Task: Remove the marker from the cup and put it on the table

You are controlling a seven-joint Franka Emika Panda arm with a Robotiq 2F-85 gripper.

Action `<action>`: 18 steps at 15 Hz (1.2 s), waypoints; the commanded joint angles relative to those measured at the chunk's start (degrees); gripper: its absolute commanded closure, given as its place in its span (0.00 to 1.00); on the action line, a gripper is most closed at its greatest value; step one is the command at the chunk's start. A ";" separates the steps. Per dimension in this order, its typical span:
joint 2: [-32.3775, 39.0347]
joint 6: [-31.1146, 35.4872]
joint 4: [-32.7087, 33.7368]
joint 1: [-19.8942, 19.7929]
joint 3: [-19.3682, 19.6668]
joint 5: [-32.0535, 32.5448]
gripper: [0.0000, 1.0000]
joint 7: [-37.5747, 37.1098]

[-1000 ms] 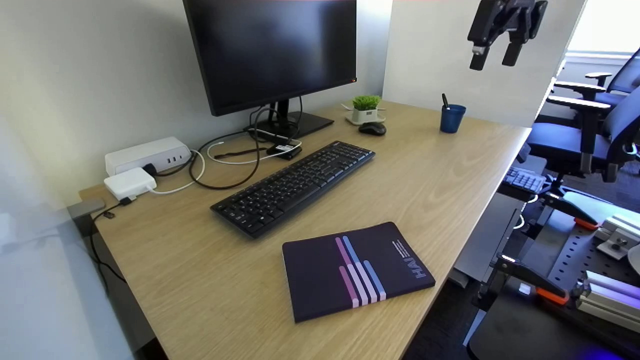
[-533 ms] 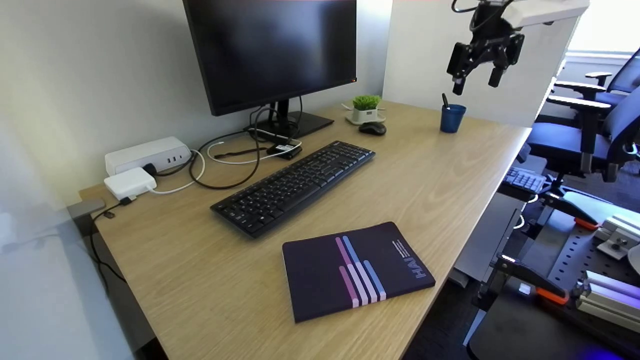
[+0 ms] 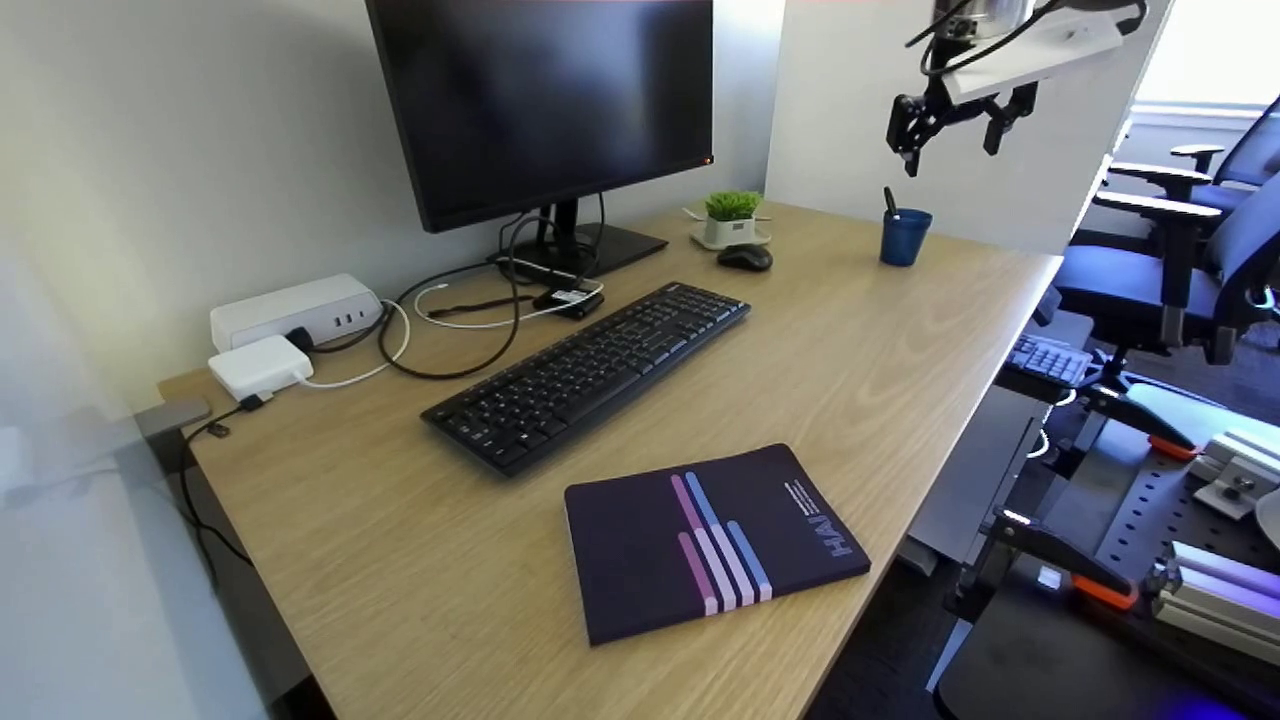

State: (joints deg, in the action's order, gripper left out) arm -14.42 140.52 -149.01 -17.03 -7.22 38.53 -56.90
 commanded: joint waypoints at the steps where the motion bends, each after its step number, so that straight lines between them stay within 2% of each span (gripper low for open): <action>1: 4.43 -2.58 4.16 1.13 0.64 8.55 0.00 -10.45; 5: 10.25 -3.11 8.48 3.27 3.77 17.09 0.00 -18.36; 11: 18.65 -1.67 14.20 5.89 10.05 26.43 0.00 -23.75; 18: 25.13 -0.11 17.21 8.03 13.23 36.74 0.00 -29.07</action>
State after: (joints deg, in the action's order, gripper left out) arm 8.80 139.41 -133.31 -10.46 4.33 70.86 -83.39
